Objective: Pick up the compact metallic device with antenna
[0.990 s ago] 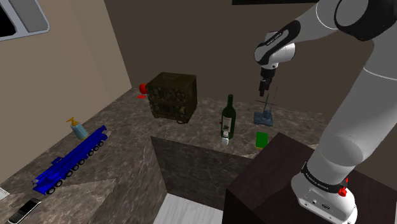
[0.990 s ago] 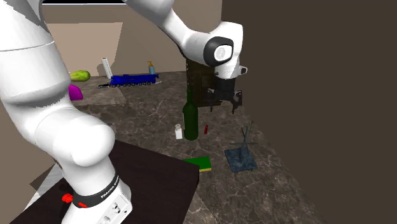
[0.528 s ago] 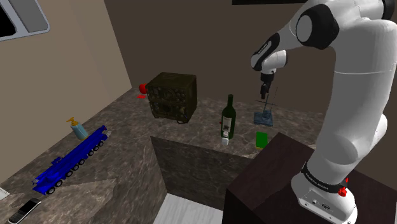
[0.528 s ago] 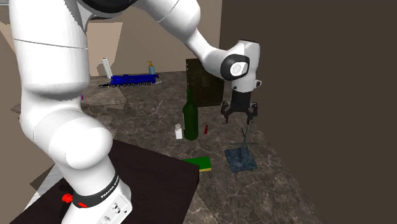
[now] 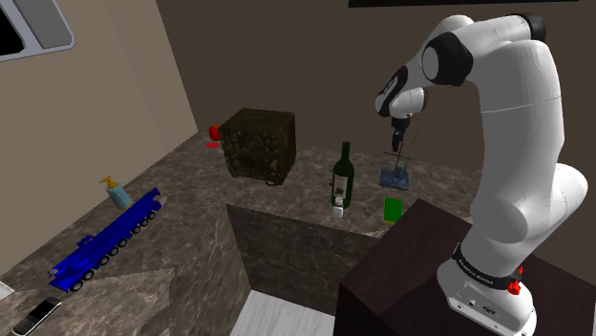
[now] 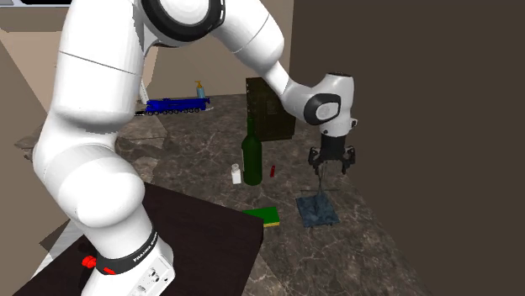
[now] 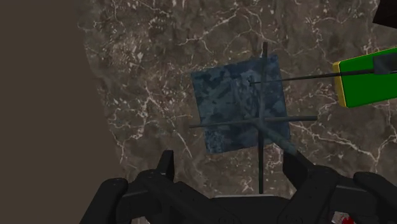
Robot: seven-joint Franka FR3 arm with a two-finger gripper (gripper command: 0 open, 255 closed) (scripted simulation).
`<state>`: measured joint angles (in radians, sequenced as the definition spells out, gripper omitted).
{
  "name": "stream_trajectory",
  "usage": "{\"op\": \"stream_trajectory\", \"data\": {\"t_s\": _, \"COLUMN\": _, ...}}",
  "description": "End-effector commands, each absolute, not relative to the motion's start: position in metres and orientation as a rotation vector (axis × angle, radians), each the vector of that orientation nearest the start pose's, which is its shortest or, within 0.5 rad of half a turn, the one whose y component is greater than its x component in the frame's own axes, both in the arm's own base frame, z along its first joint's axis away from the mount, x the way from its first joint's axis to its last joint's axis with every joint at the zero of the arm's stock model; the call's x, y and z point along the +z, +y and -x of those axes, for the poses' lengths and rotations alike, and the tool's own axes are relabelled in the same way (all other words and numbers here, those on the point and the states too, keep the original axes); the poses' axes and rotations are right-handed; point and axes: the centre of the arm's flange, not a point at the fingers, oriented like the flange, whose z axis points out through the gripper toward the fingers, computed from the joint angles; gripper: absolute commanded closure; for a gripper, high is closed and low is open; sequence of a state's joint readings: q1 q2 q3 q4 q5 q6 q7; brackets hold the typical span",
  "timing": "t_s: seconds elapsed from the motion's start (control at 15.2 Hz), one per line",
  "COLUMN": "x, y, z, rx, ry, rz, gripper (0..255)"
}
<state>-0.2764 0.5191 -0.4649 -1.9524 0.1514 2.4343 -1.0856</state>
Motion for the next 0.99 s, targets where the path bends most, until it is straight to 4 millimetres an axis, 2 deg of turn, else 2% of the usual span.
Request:
{"op": "stream_trajectory", "data": {"t_s": 0.0, "x": 0.214, "y": -0.403, "z": -0.465, "rx": 0.213, "ry": -0.445, "rz": 3.132, "gripper": 0}}
{"op": "stream_trajectory", "data": {"t_s": 0.26, "x": 0.201, "y": -0.403, "z": -0.465, "rx": 0.213, "ry": -0.445, "rz": 3.132, "gripper": 0}}
{"op": "stream_trajectory", "data": {"t_s": 0.33, "x": 0.2, "y": -0.404, "z": -0.465, "rx": 0.213, "ry": -0.445, "rz": 3.132, "gripper": 255}}
{"op": "stream_trajectory", "data": {"t_s": 0.92, "x": 0.201, "y": -0.403, "z": -0.465, "rx": 0.213, "ry": -0.445, "rz": 3.132, "gripper": 255}}
